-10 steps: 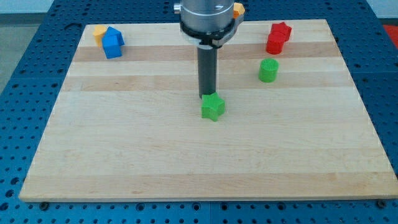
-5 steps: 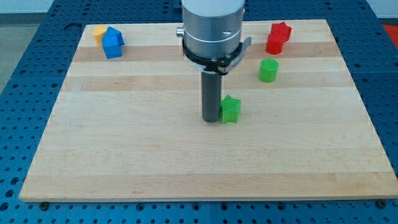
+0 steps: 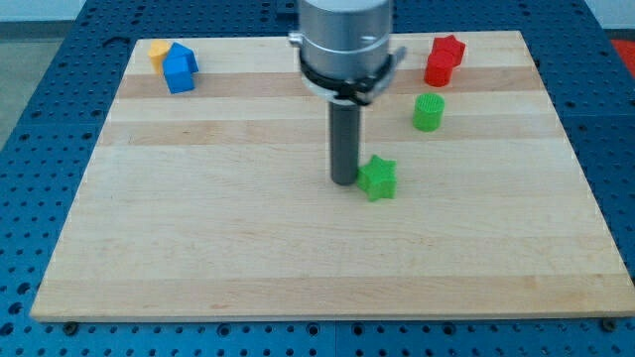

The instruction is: Slide the green star towards down and right

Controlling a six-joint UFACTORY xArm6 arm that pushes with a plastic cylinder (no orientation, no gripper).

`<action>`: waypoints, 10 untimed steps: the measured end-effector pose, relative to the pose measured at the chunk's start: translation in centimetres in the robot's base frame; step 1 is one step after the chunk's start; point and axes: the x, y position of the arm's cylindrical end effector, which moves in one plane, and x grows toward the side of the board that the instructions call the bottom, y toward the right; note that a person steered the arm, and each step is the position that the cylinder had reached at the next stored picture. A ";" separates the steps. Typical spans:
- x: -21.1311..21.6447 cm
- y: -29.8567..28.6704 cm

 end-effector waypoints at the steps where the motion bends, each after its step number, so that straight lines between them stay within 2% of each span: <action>1: 2.8 2.0; 2: 5.4 3.4; 3: 5.9 3.8; 4: 5.9 1.2; 5: 4.0 -1.8; 6: 1.2 -1.9; 7: 0.9 -0.1; 9: 1.1 7.5; 10: 1.0 7.6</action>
